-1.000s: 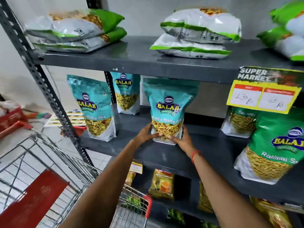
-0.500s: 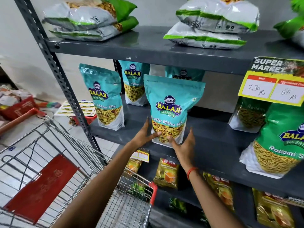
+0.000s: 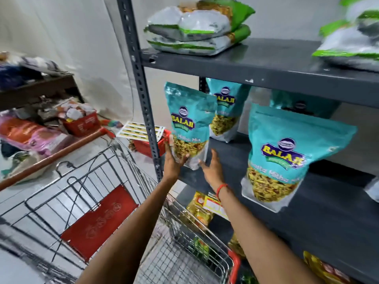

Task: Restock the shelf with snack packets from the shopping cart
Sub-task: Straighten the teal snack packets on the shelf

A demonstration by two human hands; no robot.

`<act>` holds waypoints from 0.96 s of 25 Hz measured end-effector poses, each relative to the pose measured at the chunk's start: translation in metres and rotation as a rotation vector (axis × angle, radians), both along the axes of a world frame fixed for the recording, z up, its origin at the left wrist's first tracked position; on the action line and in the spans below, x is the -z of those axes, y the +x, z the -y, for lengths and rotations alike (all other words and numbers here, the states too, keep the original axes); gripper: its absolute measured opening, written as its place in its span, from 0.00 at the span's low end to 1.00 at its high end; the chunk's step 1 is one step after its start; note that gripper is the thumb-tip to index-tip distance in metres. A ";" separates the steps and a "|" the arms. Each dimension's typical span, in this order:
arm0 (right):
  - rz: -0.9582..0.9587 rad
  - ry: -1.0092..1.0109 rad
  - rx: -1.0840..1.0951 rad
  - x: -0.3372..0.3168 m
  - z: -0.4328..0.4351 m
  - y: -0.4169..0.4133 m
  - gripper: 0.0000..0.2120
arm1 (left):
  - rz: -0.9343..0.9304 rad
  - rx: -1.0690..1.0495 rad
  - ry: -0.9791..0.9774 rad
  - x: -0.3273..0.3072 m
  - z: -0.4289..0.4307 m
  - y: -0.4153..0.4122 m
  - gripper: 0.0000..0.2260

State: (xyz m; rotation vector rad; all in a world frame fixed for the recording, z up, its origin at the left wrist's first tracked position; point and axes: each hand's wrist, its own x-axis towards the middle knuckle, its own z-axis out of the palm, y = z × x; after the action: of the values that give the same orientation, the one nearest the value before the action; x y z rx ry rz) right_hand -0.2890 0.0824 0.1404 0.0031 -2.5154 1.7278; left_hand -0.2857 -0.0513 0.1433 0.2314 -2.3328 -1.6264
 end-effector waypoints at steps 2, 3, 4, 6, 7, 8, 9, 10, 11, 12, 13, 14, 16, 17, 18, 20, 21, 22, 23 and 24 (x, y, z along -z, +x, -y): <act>0.074 0.008 -0.025 0.009 0.006 -0.021 0.34 | 0.077 0.077 0.004 0.005 0.016 -0.011 0.40; 0.077 0.021 -0.035 0.011 0.007 -0.027 0.35 | 0.107 0.117 -0.001 0.005 0.022 -0.015 0.38; 0.067 0.020 -0.049 0.013 0.009 -0.032 0.36 | 0.120 0.159 0.004 0.006 0.027 -0.019 0.37; 0.052 0.017 -0.063 0.015 0.010 -0.036 0.36 | 0.120 0.233 0.040 0.006 0.031 -0.022 0.32; 0.053 0.018 -0.054 0.016 0.009 -0.037 0.35 | 0.126 0.249 0.069 0.007 0.030 -0.020 0.31; 0.051 0.012 -0.044 0.018 0.008 -0.037 0.34 | 0.136 0.252 0.094 0.008 0.030 -0.019 0.31; 0.047 0.006 -0.042 0.019 0.007 -0.036 0.33 | 0.144 0.248 0.115 0.010 0.029 -0.018 0.31; 0.039 -0.007 -0.050 0.021 0.005 -0.034 0.32 | 0.153 0.240 0.124 0.012 0.028 -0.017 0.32; 0.036 -0.011 -0.060 0.022 0.003 -0.032 0.31 | 0.155 0.240 0.121 0.013 0.027 -0.017 0.33; 0.037 -0.023 -0.070 0.022 0.002 -0.032 0.31 | 0.159 0.239 0.112 0.014 0.028 -0.018 0.33; 0.043 -0.023 -0.071 0.021 0.000 -0.031 0.31 | 0.166 0.236 0.100 0.012 0.027 -0.017 0.33; 0.045 -0.023 -0.067 0.022 0.000 -0.032 0.32 | 0.170 0.229 0.088 0.010 0.027 -0.015 0.33; 0.076 -0.016 -0.067 0.020 0.001 -0.031 0.33 | 0.175 0.254 0.076 0.007 0.027 -0.013 0.33; 0.093 -0.005 -0.072 0.018 0.002 -0.030 0.33 | 0.174 0.277 0.058 0.005 0.027 -0.013 0.34; 0.102 0.000 -0.077 0.019 0.002 -0.030 0.34 | 0.167 0.287 0.022 0.002 0.026 -0.012 0.35; 0.093 0.039 -0.042 0.013 0.001 -0.021 0.36 | 0.136 0.183 -0.178 -0.002 0.016 -0.009 0.39; 0.057 0.079 0.011 0.005 0.000 -0.011 0.36 | 0.111 0.099 -0.310 -0.005 0.007 -0.002 0.40; -0.014 0.101 0.072 -0.005 -0.003 0.000 0.34 | 0.062 0.018 -0.417 -0.007 -0.006 0.008 0.39; -0.114 0.094 0.129 -0.018 -0.007 0.016 0.31 | -0.016 -0.035 -0.479 -0.009 -0.022 0.021 0.37; -0.238 0.061 0.179 -0.031 -0.013 0.033 0.27 | -0.102 -0.049 -0.483 -0.012 -0.040 0.037 0.36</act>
State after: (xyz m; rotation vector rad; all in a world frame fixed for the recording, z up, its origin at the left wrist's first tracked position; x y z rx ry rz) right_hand -0.2558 0.0954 0.1710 -0.0108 -2.3176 1.4875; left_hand -0.2487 -0.0117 0.1551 0.0958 -2.5261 -0.9834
